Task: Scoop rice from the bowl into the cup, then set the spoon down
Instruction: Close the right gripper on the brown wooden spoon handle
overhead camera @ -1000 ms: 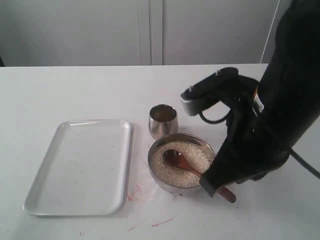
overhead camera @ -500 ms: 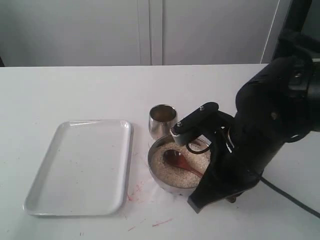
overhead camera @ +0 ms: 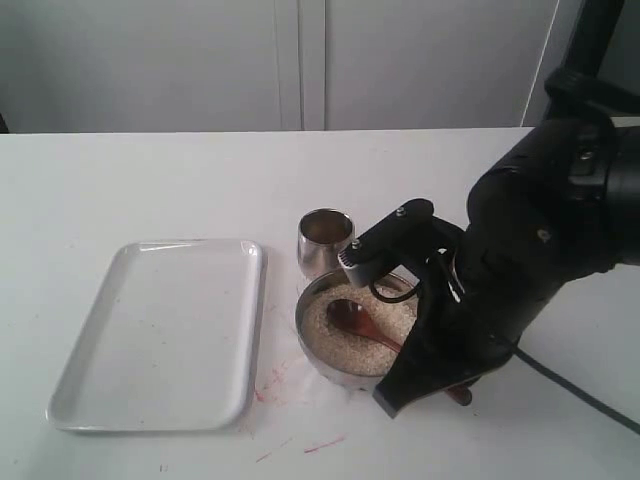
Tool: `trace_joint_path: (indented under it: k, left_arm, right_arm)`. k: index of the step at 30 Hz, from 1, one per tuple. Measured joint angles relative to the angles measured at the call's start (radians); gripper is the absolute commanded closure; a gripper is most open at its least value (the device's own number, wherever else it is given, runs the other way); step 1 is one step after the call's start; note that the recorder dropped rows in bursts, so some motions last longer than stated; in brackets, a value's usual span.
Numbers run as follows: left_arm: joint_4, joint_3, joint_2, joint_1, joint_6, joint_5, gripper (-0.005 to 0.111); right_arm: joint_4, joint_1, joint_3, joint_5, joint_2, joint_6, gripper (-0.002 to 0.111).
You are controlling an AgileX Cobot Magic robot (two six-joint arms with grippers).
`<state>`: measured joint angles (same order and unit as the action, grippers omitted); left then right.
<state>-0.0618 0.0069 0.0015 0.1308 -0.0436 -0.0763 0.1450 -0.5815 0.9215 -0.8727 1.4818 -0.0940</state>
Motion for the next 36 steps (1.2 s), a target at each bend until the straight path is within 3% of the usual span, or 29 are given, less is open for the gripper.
trace_joint_path:
  k: [3,6,36]
  left_arm:
    - [0.000,0.000,0.000,0.000,0.000,0.000,0.092]
    - [0.000,0.000,0.000,0.000,0.000,0.000,0.092]
    - [0.000,0.000,0.000,0.000,0.000,0.000,0.092]
  right_arm:
    - [0.000,0.000,0.000,0.000,0.000,0.008,0.075]
    - [-0.010,0.000,0.000,0.000,0.000,0.017,0.071]
    - [-0.017,0.000,0.000,0.063,0.047,0.044,0.071]
